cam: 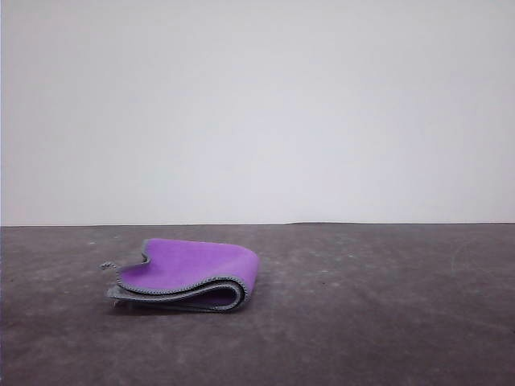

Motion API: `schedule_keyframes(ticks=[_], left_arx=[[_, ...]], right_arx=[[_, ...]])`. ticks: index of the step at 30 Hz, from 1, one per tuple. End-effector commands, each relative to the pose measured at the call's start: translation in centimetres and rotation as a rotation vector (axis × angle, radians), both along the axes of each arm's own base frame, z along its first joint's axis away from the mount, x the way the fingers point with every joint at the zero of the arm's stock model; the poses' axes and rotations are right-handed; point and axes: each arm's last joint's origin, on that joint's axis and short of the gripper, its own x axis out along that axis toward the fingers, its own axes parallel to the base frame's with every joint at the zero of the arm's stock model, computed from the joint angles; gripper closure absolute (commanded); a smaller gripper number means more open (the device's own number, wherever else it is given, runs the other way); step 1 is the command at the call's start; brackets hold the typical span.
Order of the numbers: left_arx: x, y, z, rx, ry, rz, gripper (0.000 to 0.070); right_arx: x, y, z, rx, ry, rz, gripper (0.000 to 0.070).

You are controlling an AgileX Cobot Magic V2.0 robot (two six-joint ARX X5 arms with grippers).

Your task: Fold clothes

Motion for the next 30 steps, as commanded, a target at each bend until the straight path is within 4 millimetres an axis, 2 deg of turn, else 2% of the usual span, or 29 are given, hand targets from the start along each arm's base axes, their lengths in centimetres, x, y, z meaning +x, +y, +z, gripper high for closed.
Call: schedule_keyframes(ticks=[1,30], left_arx=[[0.12,0.01,-0.61,0.009,0.011,0.003,0.07],[0.12,0.01,-0.61,0.009,0.011,0.003,0.07]], right_arx=[[0.04,-0.01,-0.08,0.011,-0.005,-0.003,0.0685],[0.04,-0.01,-0.08,0.011,-0.005,-0.003,0.0685]])
